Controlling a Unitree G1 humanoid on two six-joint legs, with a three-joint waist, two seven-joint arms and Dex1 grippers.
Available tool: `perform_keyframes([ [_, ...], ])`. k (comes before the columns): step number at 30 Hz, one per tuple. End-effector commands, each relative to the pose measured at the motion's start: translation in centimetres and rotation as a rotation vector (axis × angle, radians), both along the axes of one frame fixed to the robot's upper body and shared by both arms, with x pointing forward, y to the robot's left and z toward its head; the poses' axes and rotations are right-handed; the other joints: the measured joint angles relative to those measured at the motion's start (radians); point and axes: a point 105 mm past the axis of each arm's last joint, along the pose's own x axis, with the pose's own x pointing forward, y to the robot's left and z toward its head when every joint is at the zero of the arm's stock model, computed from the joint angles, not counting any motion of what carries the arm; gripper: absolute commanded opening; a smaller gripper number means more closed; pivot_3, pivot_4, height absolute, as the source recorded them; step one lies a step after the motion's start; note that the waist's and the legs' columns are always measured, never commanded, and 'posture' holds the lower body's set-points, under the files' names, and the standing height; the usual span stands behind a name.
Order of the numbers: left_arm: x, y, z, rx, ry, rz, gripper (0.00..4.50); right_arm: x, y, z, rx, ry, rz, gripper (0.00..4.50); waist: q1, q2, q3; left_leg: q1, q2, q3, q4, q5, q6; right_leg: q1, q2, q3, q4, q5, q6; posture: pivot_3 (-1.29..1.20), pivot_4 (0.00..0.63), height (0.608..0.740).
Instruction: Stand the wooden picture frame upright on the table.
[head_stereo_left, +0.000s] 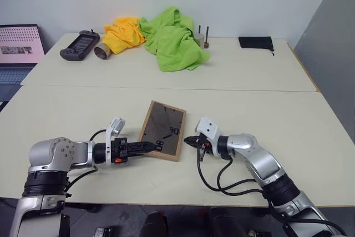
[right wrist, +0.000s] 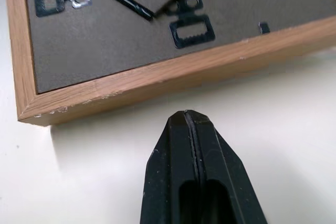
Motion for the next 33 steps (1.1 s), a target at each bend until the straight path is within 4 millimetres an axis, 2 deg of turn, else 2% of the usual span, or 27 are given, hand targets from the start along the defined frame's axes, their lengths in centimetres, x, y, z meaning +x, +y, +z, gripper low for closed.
perform_keyframes([
  [1,0.6,0.2,0.2,0.019,-0.028,0.053,1.29,1.5,-2.0,2.4,0.079,0.008,-0.117,0.0,0.0,0.0,0.0,0.0,0.0,0.0,0.0,0.0,0.0,0.0,0.0,0.0,0.0,0.0,0.0,0.0,0.15,0.74],
  [2,0.7,0.2,0.2,0.026,-0.034,0.054,1.29,1.8,-2.3,3.2,0.104,0.019,-0.136,0.0,0.001,0.0,0.0,0.0,0.0,0.0,0.0,0.0,0.0,0.0,0.0,0.0,0.0,0.0,0.0,0.0,0.15,0.74],
  [5,0.8,0.0,0.5,0.012,-0.054,0.071,1.29,2.0,-3.3,5.5,0.153,0.041,-0.138,0.42,0.002,0.0,0.0,0.0,0.0,0.0,0.0,0.0,0.0,0.0,0.0,0.0,0.0,0.0,0.0,0.0,0.15,0.74],
  [8,1.0,-0.1,0.9,0.006,-0.086,0.08,1.29,2.0,-3.7,7.4,0.21,0.086,-0.128,1.14,0.002,0.0,0.0,0.0,0.0,0.0,0.0,0.0,0.0,0.0,0.0,0.0,0.0,0.0,0.0,0.0,0.15,0.74],
  [11,0.9,-0.5,1.3,-0.02,-0.103,0.082,1.29,1.0,-2.2,10.1,0.342,0.2,-0.033,1.82,0.002,0.0,0.0,0.0,0.0,0.0,0.0,0.0,0.0,0.0,0.0,0.0,0.0,0.0,0.0,0.0,0.15,0.74],
  [14,0.3,-1.0,1.2,-0.019,-0.108,0.06,1.29,1.0,-0.3,11.5,0.423,0.258,-0.006,2.38,-0.003,0.0,0.0,0.0,0.001,0.0,0.0,0.0,0.0,0.0,0.0,0.0,0.0,0.0,0.0,0.0,0.15,0.74],
  [18,-0.1,-1.2,1.2,-0.018,-0.111,0.052,1.29,1.0,1.3,11.7,0.439,0.285,0.014,3.28,-0.001,0.0,0.0,0.0,0.0,0.0,-0.001,0.0,0.0,0.0,0.0,0.0,0.0,0.0,0.0,0.0,0.15,0.74],
  [21,-0.1,-1.4,1.8,-0.038,-0.12,0.059,1.29,1.6,3.4,10.9,0.456,0.335,0.042,3.86,0.0,0.0,0.0,-0.001,0.0,0.0,-0.001,0.0,0.0,0.0,-0.001,0.0,-0.001,0.0,0.0,0.0,0.15,0.74],
  [24,-0.4,-1.6,2.0,-0.047,-0.126,0.048,1.29,2.3,4.1,10.0,0.43,0.332,0.026,4.46,-0.001,0.0,0.0,-0.001,0.0,0.0,-0.001,0.0,0.0,-0.001,0.0,0.0,-0.001,0.0,0.0,0.0,0.15,0.74],
  [28,-0.7,-1.8,2.3,-0.06,-0.134,0.049,1.29,2.4,5.3,9.1,0.414,0.345,0.05,4.46,-0.003,0.0,0.0,-0.001,0.0,0.0,-0.001,0.0,0.0,-0.001,0.0,0.0,-0.002,0.0,0.0,0.0,0.15,0.74],
  [31,-0.8,-1.9,2.4,-0.061,-0.135,0.053,1.29,1.3,6.2,8.6,0.382,0.348,0.122,4.46,-0.004,0.0,0.0,-0.001,0.001,0.0,-0.002,0.0,0.0,-0.001,0.0,0.0,-0.001,0.0,0.0,0.0,0.15,0.74],
  [33,-0.8,-1.8,2.4,-0.06,-0.132,0.062,1.29,0.6,6.6,9.0,0.397,0.352,0.162,4.46,-0.004,0.0,0.0,-0.001,0.001,0.0,-0.002,0.0,0.0,-0.001,0.0,0.0,-0.001,0.0,0.0,0.0,0.15,0.74],
])
